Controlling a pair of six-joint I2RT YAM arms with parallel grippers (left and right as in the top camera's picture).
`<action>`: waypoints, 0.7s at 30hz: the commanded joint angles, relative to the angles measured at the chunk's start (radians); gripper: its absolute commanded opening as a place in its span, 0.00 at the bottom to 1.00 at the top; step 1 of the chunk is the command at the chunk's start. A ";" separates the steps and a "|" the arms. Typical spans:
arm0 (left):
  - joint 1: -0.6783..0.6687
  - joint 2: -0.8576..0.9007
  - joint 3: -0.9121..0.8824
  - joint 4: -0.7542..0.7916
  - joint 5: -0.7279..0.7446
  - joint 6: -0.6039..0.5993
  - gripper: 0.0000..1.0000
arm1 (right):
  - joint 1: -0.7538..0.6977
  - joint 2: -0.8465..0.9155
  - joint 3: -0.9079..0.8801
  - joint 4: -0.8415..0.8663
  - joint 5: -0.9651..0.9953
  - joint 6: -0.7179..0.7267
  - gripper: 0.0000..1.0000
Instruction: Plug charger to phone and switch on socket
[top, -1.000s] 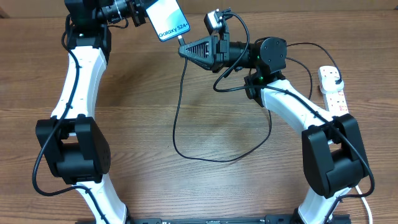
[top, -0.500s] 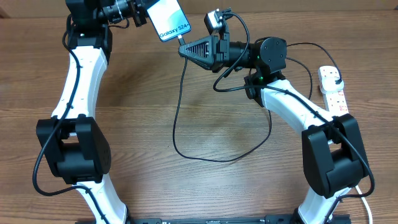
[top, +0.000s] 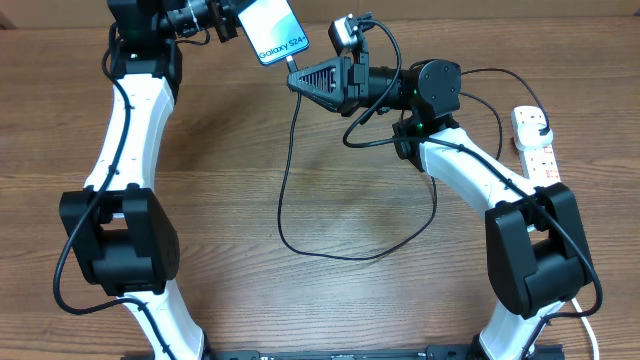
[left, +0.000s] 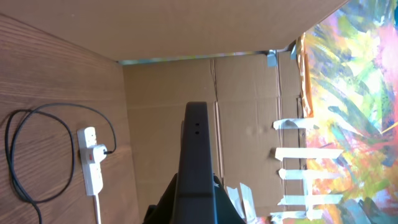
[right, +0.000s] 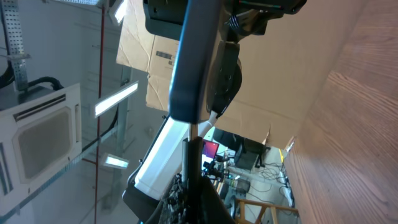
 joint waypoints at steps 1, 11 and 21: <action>-0.011 -0.017 0.019 0.011 -0.013 -0.014 0.04 | 0.003 -0.029 0.015 0.006 0.012 0.003 0.04; -0.013 -0.017 0.019 0.011 -0.011 -0.028 0.05 | 0.003 -0.029 0.015 0.006 0.013 0.000 0.04; -0.013 -0.017 0.019 0.011 -0.011 -0.028 0.04 | 0.003 -0.029 0.015 -0.046 0.031 0.000 0.04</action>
